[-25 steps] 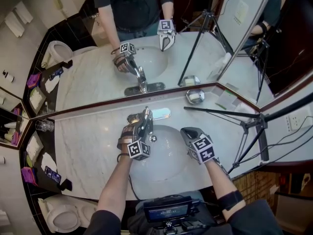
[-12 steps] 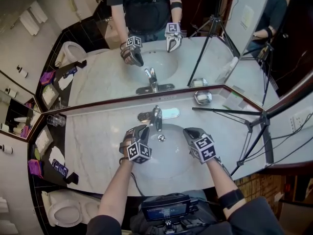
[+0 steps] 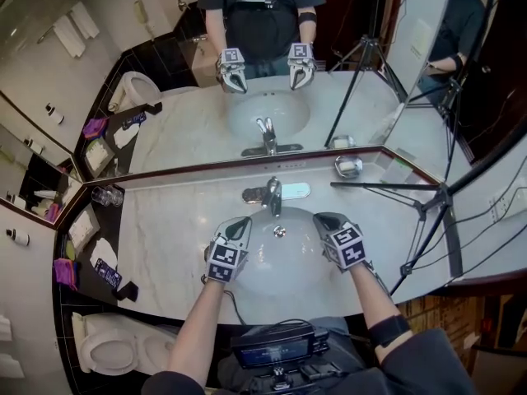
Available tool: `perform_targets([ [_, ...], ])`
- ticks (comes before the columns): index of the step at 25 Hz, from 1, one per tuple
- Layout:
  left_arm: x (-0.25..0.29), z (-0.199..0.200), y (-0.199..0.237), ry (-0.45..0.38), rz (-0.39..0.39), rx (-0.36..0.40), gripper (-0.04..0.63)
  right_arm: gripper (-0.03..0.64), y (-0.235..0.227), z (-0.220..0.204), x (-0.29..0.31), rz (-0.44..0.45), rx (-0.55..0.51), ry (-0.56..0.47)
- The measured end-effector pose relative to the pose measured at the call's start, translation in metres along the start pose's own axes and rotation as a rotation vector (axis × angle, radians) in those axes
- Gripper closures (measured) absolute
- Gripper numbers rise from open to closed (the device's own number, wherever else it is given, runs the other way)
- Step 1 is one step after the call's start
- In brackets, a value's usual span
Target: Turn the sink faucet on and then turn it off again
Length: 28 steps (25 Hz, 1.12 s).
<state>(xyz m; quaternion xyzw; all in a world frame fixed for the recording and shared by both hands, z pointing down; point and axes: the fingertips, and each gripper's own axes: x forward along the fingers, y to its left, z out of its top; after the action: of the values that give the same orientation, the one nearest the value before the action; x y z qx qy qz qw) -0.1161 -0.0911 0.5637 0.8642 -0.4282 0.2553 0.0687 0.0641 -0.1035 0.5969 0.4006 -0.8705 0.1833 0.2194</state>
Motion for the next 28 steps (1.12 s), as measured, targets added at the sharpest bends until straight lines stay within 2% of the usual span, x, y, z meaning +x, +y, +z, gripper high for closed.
perform_targets([
  [2, -0.014, 0.001, -0.001, -0.02, -0.022, -0.117, 0.595, 0.597, 0.001, 0.001, -0.002, -0.005, -0.005, -0.008],
  [4, -0.025, -0.003, 0.004, -0.042, -0.007, -0.197, 0.595, 0.597, 0.004, 0.001, -0.004, -0.006, -0.008, -0.006],
  [10, -0.054, -0.016, 0.01, -0.087, 0.042, -0.314, 0.595, 0.597, 0.013, 0.005, -0.013, -0.005, -0.005, -0.011],
  [15, -0.071, -0.025, 0.014, -0.117, 0.073, -0.355, 0.595, 0.597, 0.012, 0.0, -0.017, -0.011, -0.007, -0.01],
  [20, -0.076, -0.028, 0.019, -0.132, 0.107, -0.355, 0.595, 0.597, 0.01, -0.003, -0.019, -0.012, -0.009, -0.007],
  [25, -0.071, -0.028, 0.021, -0.142, 0.132, -0.324, 0.595, 0.597, 0.01, -0.007, -0.021, -0.01, -0.002, -0.003],
  [28, -0.06, -0.025, 0.02, -0.134, 0.128, -0.284, 0.538, 0.597, 0.004, -0.008, -0.023, -0.009, 0.0, -0.001],
])
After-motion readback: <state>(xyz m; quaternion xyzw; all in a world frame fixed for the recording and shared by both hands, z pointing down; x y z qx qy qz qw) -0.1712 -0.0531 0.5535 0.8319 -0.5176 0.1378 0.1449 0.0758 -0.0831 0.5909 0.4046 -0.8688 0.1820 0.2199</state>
